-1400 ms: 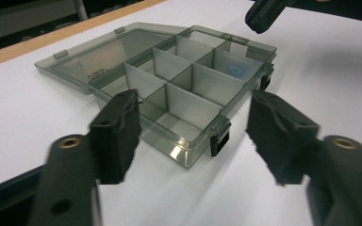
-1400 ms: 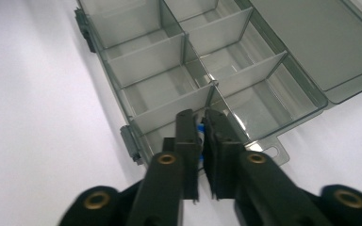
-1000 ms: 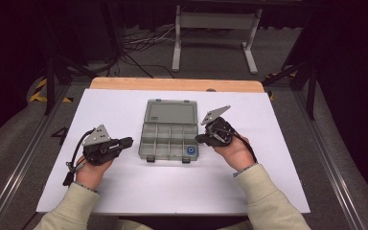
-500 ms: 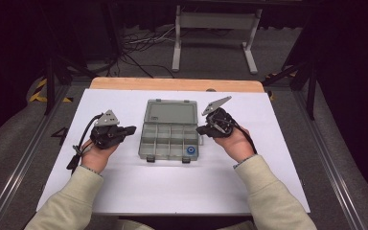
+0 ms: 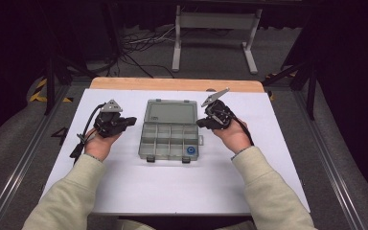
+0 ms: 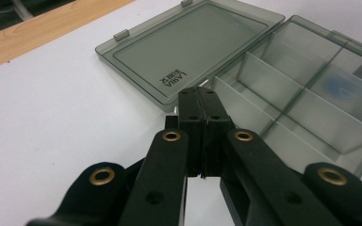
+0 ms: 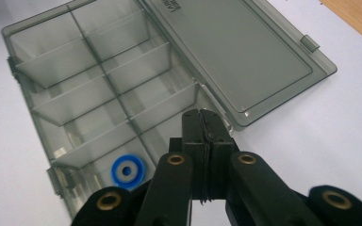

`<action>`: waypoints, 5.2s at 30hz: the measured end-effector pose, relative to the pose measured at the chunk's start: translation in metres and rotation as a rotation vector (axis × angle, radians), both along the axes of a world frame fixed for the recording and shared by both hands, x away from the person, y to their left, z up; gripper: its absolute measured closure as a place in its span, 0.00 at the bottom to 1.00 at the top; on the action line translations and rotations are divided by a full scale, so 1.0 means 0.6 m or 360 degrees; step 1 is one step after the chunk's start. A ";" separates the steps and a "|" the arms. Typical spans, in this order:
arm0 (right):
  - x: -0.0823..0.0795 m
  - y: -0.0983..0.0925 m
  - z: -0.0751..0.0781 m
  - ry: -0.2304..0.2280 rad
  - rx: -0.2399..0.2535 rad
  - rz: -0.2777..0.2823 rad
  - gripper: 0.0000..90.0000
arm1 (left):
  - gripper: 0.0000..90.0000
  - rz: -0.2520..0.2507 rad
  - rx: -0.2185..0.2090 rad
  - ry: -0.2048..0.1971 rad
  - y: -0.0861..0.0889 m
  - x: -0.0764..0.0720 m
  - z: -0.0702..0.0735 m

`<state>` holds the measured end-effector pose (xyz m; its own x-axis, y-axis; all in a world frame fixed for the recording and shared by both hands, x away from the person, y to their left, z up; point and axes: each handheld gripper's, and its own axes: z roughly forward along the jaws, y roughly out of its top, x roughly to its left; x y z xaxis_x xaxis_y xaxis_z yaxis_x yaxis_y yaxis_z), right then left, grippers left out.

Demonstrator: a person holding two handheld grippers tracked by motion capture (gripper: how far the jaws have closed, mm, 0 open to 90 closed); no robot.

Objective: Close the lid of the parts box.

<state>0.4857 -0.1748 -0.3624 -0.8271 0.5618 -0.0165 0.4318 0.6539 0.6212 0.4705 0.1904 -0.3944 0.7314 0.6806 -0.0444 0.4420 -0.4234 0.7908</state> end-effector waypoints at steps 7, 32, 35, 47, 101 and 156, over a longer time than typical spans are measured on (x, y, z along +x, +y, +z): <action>0.025 -0.002 -0.006 0.0011 -0.0001 -0.0052 1.00 | 0.99 0.0025 0.0026 0.0040 -0.011 0.027 -0.004; 0.071 -0.006 -0.037 0.0055 -0.0042 -0.0156 1.00 | 0.99 0.0115 0.0089 0.0153 -0.016 0.080 -0.033; 0.077 -0.006 -0.044 0.0063 -0.0048 -0.0162 1.00 | 0.99 0.0128 0.0093 0.0168 -0.015 0.088 -0.042; 0.103 -0.010 -0.077 0.0120 -0.0071 -0.0234 1.00 | 0.99 0.0151 0.0141 0.0222 -0.022 0.113 -0.064; 0.136 0.000 -0.114 0.0176 -0.0146 -0.0250 1.00 | 1.00 0.0126 0.0215 0.0330 -0.056 0.151 -0.092; 0.120 -0.004 -0.047 -0.0125 0.0041 -0.0288 1.00 | 1.00 0.0172 0.0108 0.0118 -0.046 0.135 -0.042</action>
<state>0.5578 -0.1774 -0.3906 -0.7093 0.7023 -0.0606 0.4906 0.5536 0.6729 0.5512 0.1631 -0.4198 0.6503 0.7583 -0.0468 0.5438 -0.4215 0.7257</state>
